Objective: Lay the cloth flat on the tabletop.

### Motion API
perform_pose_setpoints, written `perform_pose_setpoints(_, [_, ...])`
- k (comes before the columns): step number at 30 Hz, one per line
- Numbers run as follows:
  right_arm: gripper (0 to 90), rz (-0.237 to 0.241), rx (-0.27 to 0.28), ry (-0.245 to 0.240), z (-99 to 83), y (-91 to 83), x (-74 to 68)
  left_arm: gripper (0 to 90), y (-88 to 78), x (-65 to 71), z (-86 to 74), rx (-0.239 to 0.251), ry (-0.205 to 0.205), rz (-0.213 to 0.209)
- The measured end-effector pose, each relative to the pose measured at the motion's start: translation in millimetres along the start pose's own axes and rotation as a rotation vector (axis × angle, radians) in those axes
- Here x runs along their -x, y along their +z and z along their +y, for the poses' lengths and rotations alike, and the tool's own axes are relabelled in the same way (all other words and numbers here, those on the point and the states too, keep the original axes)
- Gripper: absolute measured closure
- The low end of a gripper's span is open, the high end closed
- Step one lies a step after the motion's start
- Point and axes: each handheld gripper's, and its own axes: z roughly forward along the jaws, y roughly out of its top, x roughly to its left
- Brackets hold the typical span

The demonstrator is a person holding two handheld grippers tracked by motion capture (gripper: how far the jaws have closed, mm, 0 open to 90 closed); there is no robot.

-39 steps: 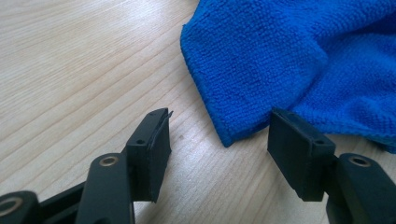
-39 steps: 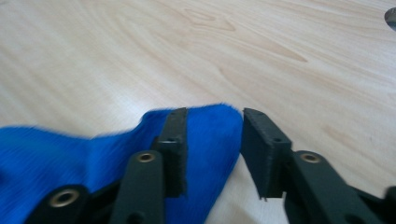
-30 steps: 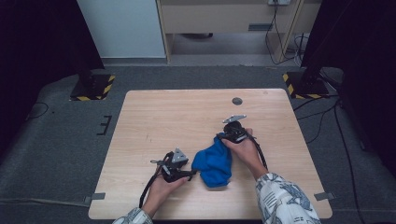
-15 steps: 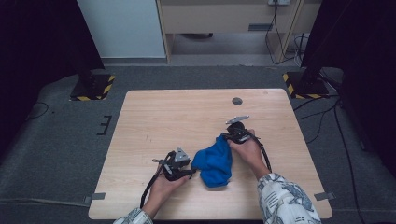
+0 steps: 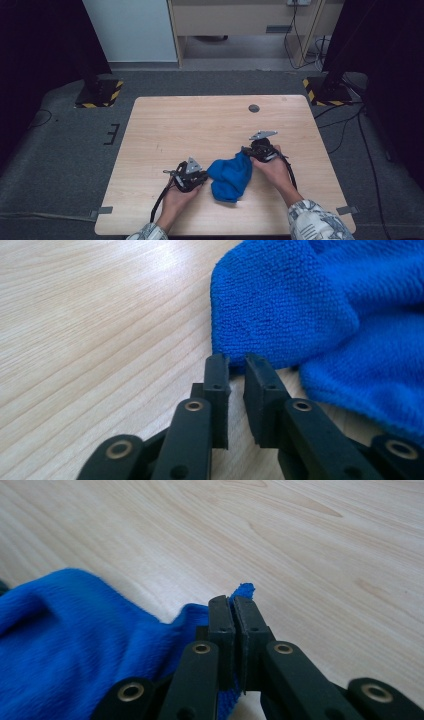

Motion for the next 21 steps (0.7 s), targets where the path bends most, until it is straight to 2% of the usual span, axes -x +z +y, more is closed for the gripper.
perform_pose_setpoints(6, [87.7, 0.02, 0.025, -0.022, -14.7, -10.9, -7.6, 88.0, 1.9, -8.6, 0.4, 0.008, -0.052, -0.029])
perform_pose_setpoints(8, [87.7, 0.026, 0.037, -0.022, -18.6, -13.7, -7.8, 88.9, 1.1, -12.3, 2.2, -0.009, -0.066, -0.026])
perform_pose_setpoints(11, [87.7, 0.029, 0.046, -0.013, -21.8, -16.4, -7.7, 89.6, -0.7, -14.5, 5.0, -0.024, -0.064, -0.014])
perform_pose_setpoints(14, [87.7, 0.028, 0.053, -0.007, -25.4, -20.7, -9.4, 89.9, -5.0, -16.1, 9.5, -0.01, -0.077, -0.01])
perform_pose_setpoints(21, [87.6, 0.018, 0.059, -0.002, -36.6, -31.0, -14.6, 89.9, -7.8, -12.6, 14.2, -0.004, -0.059, -0.015])
